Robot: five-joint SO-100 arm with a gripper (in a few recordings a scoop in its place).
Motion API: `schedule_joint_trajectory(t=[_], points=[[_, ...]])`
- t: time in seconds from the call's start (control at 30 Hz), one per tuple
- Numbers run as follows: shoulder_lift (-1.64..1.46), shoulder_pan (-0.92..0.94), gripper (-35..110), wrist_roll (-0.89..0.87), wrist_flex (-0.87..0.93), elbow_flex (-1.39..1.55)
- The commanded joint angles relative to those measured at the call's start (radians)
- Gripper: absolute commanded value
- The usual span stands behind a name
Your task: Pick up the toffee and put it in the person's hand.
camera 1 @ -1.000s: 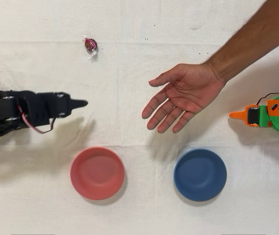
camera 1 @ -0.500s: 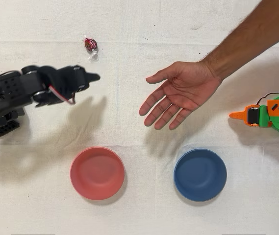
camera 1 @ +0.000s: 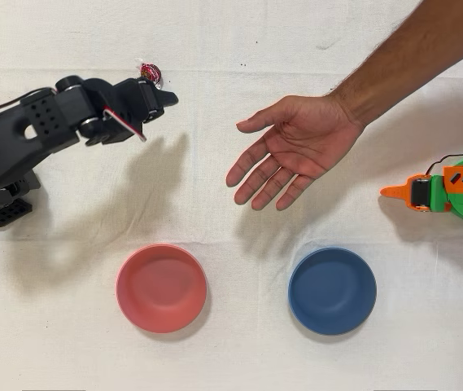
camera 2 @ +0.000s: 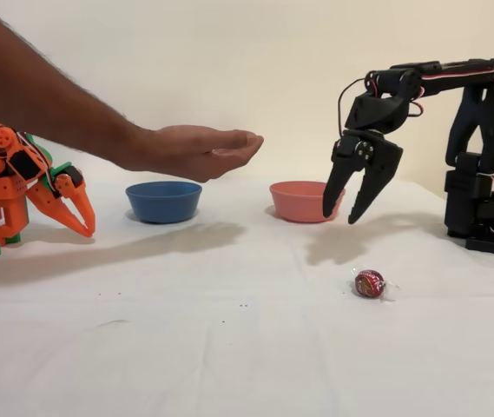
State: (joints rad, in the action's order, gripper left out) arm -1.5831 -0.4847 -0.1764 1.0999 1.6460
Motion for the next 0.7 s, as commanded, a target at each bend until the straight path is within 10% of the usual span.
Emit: schedule_joint_trajectory(t=[0.0, 0.67], points=[[0.0, -0.055, 20, -0.006, 0.035, -0.103], [0.218, -0.172, 22, -0.086, 0.092, -0.273]])
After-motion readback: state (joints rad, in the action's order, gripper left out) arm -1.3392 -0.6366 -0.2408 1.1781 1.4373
